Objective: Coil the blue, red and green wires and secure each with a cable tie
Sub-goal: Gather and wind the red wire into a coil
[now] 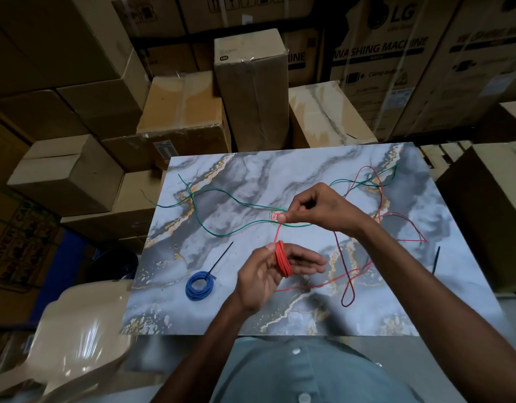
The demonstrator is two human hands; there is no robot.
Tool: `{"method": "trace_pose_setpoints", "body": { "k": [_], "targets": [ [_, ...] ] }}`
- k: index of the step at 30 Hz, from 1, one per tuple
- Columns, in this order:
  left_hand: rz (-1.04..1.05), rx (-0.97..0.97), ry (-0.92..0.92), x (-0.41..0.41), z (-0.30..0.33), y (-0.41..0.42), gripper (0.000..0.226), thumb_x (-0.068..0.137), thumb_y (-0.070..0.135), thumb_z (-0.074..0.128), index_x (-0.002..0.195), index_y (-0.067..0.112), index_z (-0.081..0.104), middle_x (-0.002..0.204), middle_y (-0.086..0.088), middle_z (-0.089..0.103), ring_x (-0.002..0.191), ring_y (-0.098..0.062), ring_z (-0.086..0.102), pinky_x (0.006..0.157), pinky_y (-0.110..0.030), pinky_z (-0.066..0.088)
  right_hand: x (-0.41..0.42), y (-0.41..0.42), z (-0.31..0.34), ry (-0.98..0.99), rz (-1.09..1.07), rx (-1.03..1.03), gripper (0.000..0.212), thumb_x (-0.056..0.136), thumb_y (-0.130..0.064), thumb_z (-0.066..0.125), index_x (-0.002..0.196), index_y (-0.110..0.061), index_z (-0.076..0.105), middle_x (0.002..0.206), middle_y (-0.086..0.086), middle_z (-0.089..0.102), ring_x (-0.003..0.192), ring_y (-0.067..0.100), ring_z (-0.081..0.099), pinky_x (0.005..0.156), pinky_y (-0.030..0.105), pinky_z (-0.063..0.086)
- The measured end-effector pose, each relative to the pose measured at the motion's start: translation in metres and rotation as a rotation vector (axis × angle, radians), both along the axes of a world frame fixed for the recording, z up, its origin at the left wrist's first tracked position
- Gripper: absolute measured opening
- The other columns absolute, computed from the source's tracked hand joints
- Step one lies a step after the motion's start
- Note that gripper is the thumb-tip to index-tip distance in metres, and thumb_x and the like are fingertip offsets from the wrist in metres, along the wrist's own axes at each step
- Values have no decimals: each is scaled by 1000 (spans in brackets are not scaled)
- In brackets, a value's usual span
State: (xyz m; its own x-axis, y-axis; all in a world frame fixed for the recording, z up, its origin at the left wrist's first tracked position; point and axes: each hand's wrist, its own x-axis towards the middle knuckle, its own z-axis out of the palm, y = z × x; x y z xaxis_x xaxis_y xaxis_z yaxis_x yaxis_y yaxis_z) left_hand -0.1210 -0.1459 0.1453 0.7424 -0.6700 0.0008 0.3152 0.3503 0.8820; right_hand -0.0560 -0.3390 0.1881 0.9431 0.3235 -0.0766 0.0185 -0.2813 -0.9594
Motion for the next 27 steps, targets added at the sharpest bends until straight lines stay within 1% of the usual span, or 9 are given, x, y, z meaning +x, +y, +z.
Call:
{"method": "trace_pose_setpoints", "body": {
  "k": [3, 5, 7, 9, 11, 13, 19, 24, 27],
  "targets": [
    [48, -64, 46, 4, 10, 0, 56, 92, 24, 27, 114, -14, 63, 119, -34, 64, 109, -45, 63, 98, -42, 49, -4, 6, -22, 121, -48, 11, 38, 88, -34, 81, 74, 1, 74, 50, 1, 42, 52, 11, 33, 51, 24, 24],
    [69, -114, 95, 6, 13, 0, 54, 92, 20, 26, 112, -11, 65, 118, -32, 65, 109, -43, 64, 97, -39, 50, -11, 12, -39, 209, 1, 54, 47, 91, -35, 78, 78, 9, 69, 57, 22, 44, 59, 21, 36, 56, 31, 24],
    [97, -164, 129, 9, 15, 2, 52, 92, 20, 28, 112, -8, 67, 117, -31, 66, 109, -41, 64, 97, -38, 50, -19, 15, -53, 271, 42, 71, 40, 87, -28, 71, 84, 12, 68, 60, 28, 50, 62, 20, 40, 58, 28, 28],
    [126, -205, 155, 11, 16, 5, 51, 94, 20, 28, 113, -7, 67, 116, -29, 67, 107, -36, 66, 93, -35, 52, -30, 19, -54, 344, 57, 86, 31, 80, -31, 63, 77, -1, 71, 57, 8, 48, 55, 11, 36, 52, 22, 26],
    [173, -220, 182, 14, 18, 8, 52, 94, 20, 27, 113, -5, 68, 118, -27, 67, 106, -32, 68, 86, -32, 53, -38, 22, -53, 390, 92, 109, 33, 85, -45, 65, 80, -14, 76, 64, 2, 46, 56, 13, 29, 52, 23, 22],
    [257, -224, 227, 19, 17, 10, 52, 94, 20, 27, 111, -2, 71, 119, -25, 67, 109, -32, 67, 87, -32, 53, -42, 24, -47, 354, 103, 70, 40, 90, -53, 67, 87, -16, 81, 65, 1, 47, 57, 15, 29, 53, 26, 22],
    [469, -286, 287, 43, 10, 18, 45, 93, 17, 31, 115, -9, 60, 114, -24, 69, 111, -36, 67, 94, -33, 55, -44, 19, -29, 158, 142, -108, 27, 100, -38, 67, 89, -19, 83, 62, -5, 53, 61, 6, 45, 59, 13, 34],
    [506, -252, 292, 53, -5, 21, 47, 100, 15, 23, 123, -12, 54, 120, -26, 67, 117, -38, 63, 96, -33, 54, -45, 19, -17, 131, 180, -197, 20, 101, -33, 66, 95, -23, 82, 62, -9, 58, 62, 3, 51, 62, 16, 39],
    [500, -200, 236, 55, -15, 22, 48, 96, 20, 32, 125, -12, 53, 125, -28, 63, 124, -41, 57, 99, -34, 51, -46, 18, -9, 138, 168, -194, 20, 102, -30, 65, 95, -21, 82, 60, -9, 55, 57, 2, 47, 58, 13, 38]
  ]
}}
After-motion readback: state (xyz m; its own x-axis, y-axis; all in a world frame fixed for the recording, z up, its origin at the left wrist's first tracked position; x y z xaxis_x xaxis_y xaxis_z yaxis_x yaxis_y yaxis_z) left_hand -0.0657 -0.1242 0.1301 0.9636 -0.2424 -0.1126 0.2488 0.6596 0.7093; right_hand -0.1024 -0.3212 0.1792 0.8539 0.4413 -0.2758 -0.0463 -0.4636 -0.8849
